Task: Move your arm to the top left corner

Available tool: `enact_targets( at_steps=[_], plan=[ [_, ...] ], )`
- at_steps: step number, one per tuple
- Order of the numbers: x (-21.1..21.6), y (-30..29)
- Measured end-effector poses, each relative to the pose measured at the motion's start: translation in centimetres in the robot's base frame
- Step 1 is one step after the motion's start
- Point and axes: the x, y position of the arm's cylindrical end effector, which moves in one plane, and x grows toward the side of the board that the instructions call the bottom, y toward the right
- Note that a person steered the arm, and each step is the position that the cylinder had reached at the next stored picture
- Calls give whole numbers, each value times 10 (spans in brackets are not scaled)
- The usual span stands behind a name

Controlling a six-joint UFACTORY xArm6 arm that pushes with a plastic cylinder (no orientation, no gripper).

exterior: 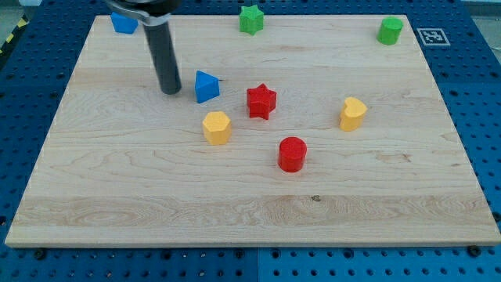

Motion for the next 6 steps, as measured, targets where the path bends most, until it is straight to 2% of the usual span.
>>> enact_targets(
  at_steps=[2,3,4,5,6],
  plan=[
    [-24,-12],
    [-31,-49],
    [-67,-117],
    [-125,-155],
    [-183,-154]
  ],
)
